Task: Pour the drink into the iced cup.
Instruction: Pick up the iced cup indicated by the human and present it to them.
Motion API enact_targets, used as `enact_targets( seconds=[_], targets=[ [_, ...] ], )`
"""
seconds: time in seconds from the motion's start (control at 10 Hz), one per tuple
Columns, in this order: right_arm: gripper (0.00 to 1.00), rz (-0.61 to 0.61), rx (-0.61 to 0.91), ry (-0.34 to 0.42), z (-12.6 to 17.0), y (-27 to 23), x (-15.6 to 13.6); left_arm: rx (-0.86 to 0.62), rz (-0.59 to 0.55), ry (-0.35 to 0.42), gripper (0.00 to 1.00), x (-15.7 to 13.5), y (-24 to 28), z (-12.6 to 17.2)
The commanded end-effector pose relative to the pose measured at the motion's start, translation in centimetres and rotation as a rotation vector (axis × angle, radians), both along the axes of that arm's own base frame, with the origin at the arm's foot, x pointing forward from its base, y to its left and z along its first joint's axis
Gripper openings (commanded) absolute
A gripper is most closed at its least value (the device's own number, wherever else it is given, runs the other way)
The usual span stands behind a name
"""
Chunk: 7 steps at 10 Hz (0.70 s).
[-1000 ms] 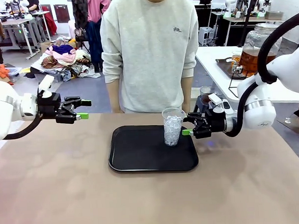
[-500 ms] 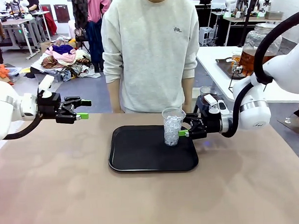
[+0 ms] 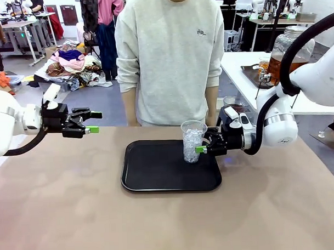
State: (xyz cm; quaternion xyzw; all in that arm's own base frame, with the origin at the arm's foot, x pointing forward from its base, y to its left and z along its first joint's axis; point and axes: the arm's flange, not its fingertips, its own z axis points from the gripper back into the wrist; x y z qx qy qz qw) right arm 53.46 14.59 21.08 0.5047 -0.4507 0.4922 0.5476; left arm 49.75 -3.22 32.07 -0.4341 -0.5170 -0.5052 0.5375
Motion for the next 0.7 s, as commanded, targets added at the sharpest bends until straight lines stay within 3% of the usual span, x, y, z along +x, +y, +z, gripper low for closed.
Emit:
enact_targets(
  seconds=[0.0,0.6],
  targets=[
    [1.0,-0.03,-0.001,-0.025,-0.3,1.4,0.6,-0.007,0.007,-0.003,1.0,0.0,-0.1,0.2],
    [1.0,-0.057,-0.004,-0.022,-0.5,2.6,1.1,-0.007,0.007,-0.003,1.0,0.0,-0.1,0.2]
  ],
)
